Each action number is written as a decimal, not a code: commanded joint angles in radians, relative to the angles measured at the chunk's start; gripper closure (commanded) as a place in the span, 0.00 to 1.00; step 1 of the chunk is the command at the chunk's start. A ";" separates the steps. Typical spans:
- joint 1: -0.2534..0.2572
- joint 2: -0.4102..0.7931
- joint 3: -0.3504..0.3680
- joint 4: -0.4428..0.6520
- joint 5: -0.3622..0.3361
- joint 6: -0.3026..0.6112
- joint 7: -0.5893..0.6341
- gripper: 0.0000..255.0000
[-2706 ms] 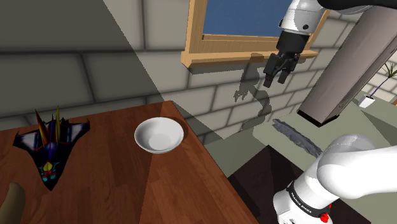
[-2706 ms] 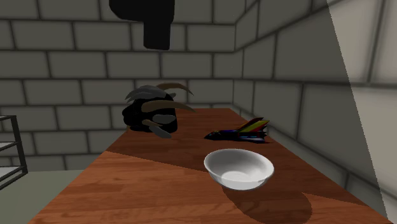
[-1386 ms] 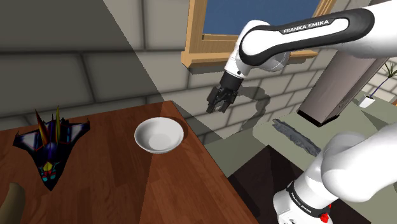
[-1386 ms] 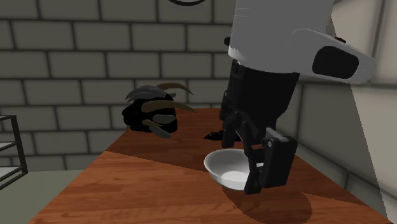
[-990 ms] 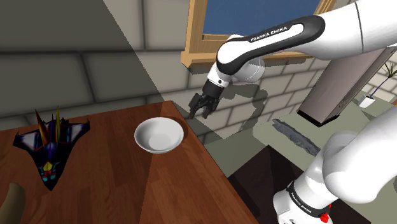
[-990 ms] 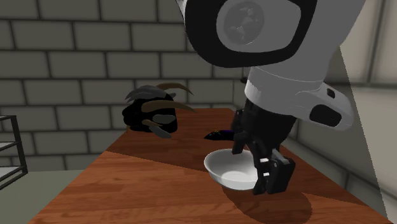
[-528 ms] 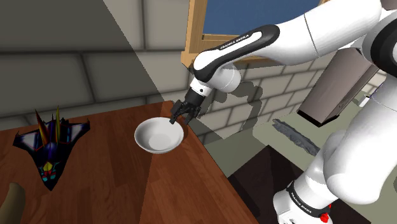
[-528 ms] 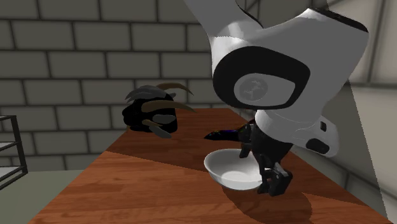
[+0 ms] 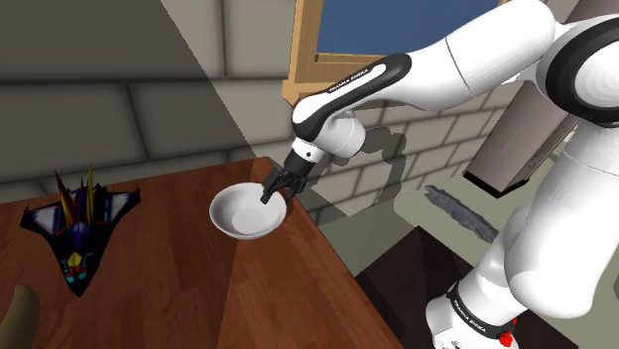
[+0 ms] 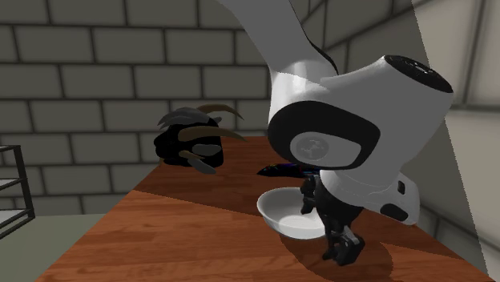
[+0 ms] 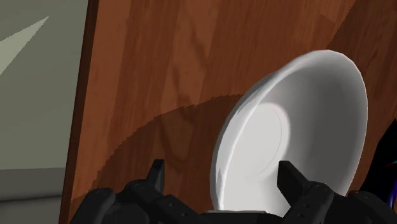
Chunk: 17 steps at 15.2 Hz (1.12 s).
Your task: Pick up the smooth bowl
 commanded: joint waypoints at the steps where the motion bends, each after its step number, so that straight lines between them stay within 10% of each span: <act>1: 0.000 0.009 0.002 -0.001 0.009 0.009 -0.011 0.00; 2: -0.001 0.009 0.001 0.000 0.008 0.008 -0.010 1.00; 17: 0.000 -0.052 -0.008 0.004 -0.043 -0.045 0.054 1.00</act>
